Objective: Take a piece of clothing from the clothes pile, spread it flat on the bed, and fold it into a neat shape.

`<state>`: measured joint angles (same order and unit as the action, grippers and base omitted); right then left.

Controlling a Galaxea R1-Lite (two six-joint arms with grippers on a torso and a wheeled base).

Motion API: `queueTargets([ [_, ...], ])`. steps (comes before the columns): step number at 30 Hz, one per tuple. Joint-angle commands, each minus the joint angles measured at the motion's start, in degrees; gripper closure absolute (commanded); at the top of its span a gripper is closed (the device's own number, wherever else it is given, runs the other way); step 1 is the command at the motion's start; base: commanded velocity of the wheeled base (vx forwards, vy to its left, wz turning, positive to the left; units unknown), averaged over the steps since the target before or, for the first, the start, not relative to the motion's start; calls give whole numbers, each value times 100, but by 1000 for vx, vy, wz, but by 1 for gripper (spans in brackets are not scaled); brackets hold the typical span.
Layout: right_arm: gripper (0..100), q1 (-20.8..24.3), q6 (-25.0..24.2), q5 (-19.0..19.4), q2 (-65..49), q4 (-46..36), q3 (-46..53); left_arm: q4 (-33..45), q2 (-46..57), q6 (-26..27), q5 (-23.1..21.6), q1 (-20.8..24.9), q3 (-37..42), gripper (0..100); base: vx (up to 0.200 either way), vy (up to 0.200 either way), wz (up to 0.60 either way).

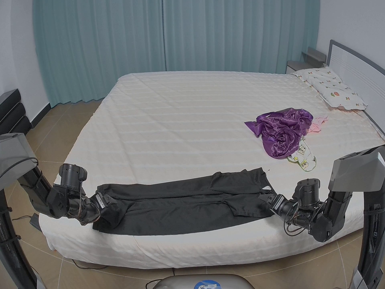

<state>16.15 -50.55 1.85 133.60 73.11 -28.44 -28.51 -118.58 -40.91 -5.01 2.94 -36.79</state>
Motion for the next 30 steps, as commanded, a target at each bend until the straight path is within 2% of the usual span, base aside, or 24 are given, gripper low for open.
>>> queueTargets([
  [1,0,2,2,8,8,2,5,13,-95,-75,44,163,137,0,0,0,0],
  [16,0,2,2,8,17,2,-12,109,-412,-611,44,392,-127,0,0,0,0],
  [17,0,2,2,8,17,2,-12,109,-429,-620,44,409,-127,100,0,0,0],
  [26,0,-7,11,8,17,2,-12,109,-306,-840,79,418,-144,100,0,0,0],
  [30,0,2,2,8,17,2,-4,100,-315,-875,88,269,-285,100,0,0,0],
])
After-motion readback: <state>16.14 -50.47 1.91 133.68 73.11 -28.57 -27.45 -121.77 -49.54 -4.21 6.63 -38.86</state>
